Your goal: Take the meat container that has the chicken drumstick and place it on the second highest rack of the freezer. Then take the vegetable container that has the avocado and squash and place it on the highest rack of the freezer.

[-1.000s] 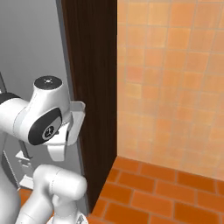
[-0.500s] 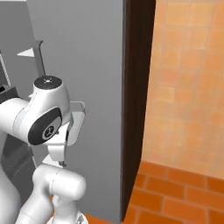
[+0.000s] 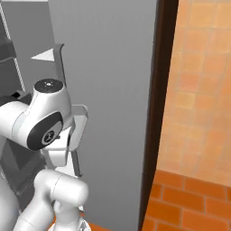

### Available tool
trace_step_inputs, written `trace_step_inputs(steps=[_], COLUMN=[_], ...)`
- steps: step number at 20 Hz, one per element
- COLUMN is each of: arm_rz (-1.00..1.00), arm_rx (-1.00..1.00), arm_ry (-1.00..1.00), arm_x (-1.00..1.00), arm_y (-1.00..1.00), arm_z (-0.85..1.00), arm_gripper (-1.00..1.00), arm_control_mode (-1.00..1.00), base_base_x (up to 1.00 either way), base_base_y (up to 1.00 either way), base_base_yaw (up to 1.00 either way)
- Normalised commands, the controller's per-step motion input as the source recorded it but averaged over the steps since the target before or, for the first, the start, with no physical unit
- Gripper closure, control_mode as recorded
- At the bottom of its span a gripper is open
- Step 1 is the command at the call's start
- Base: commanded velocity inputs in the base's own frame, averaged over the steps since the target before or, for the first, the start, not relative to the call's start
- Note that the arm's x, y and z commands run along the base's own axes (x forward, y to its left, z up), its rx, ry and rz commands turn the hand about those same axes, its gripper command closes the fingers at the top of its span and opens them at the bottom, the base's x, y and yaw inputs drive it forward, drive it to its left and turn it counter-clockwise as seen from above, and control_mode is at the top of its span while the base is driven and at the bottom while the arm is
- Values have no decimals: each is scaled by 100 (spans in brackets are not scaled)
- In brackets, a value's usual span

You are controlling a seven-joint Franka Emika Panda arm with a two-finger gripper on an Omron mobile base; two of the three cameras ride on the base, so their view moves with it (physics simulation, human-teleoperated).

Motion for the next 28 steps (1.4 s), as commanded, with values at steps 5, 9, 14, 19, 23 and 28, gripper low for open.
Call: trace_step_inputs(steps=[5,9,14,19,23,28], arm_rz=[0,0,0,0,0,0], arm_rx=[0,0,0,0,0,0], arm_ry=[0,0,0,0,0,0], arm_x=[0,0,0,0,0,0], arm_y=[0,0,0,0,0,0], arm_z=[0,0,0,0,0,0], arm_gripper=[100,100,100,100,100,100], arm_control_mode=[100,100,100,100,100,100], base_base_x=[47,39,25,23,45,46], base_base_y=[66,45,29,28,34,36], base_base_yaw=[9,6,3,1,0,0])
